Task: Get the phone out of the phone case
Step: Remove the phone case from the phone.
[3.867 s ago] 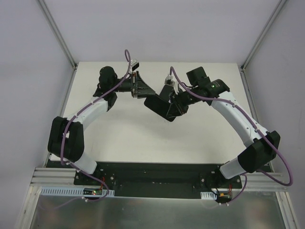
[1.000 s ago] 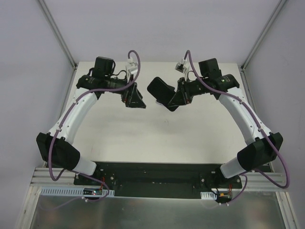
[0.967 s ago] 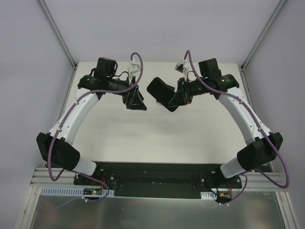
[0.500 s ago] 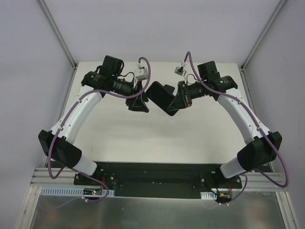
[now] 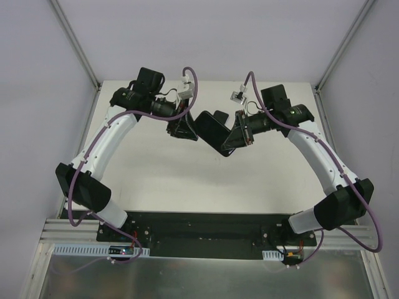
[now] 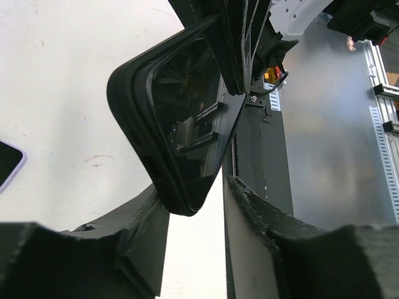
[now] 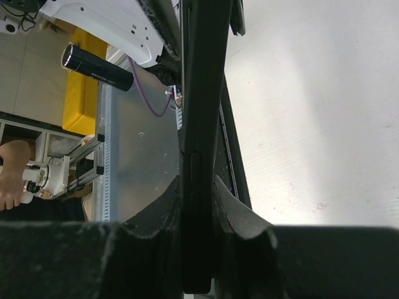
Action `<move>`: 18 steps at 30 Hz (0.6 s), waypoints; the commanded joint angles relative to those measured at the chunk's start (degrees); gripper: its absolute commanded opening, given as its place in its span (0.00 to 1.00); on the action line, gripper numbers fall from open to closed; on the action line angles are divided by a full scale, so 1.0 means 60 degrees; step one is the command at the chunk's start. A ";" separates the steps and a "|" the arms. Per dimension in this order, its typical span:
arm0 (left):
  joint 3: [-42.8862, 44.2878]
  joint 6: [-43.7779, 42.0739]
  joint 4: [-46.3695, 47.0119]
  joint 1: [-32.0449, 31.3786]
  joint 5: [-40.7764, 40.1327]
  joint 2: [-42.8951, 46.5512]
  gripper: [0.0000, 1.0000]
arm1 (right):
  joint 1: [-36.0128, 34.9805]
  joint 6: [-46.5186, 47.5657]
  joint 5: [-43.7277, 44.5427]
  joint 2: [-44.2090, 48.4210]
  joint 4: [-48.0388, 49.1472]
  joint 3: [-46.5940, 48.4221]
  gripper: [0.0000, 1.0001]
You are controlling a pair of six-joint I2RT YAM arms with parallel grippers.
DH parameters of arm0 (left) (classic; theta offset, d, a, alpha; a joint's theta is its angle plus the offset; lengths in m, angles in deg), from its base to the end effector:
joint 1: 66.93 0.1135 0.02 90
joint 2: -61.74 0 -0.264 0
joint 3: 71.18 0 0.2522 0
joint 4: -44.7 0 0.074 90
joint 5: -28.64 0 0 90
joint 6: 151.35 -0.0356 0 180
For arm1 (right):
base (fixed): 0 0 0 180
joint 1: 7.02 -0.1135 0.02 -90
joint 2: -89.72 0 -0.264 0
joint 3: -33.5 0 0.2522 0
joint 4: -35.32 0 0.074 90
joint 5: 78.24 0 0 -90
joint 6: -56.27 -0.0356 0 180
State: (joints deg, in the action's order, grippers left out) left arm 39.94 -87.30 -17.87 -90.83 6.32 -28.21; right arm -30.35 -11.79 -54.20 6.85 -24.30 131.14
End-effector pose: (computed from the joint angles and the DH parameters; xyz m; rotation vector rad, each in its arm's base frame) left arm 0.2798 -0.1600 0.4107 1.3641 1.5275 -1.2981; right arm 0.2569 0.1462 0.3773 -1.2931 1.6710 1.3340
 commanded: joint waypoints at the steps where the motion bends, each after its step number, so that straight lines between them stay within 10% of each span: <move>1: 0.0311 0.0107 -0.0023 0.0072 0.0834 -0.0110 0.37 | 0.0007 0.0197 -0.0858 0.0438 0.0511 0.0112 0.00; 7: -0.0259 -0.0725 -0.0023 0.0058 0.1361 0.0094 0.00 | 0.0051 -0.0431 -0.1121 0.0321 0.1051 -0.0019 0.00; 18: -0.0730 -0.2250 -0.0212 -0.0645 0.1289 0.0491 0.00 | 0.0095 -0.3638 -0.2234 0.0145 0.4549 -0.1277 0.00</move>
State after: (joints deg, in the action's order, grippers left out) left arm 35.35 -91.67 -18.84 -89.48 13.31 -28.24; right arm -30.22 -18.66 -60.36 6.94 -14.64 123.88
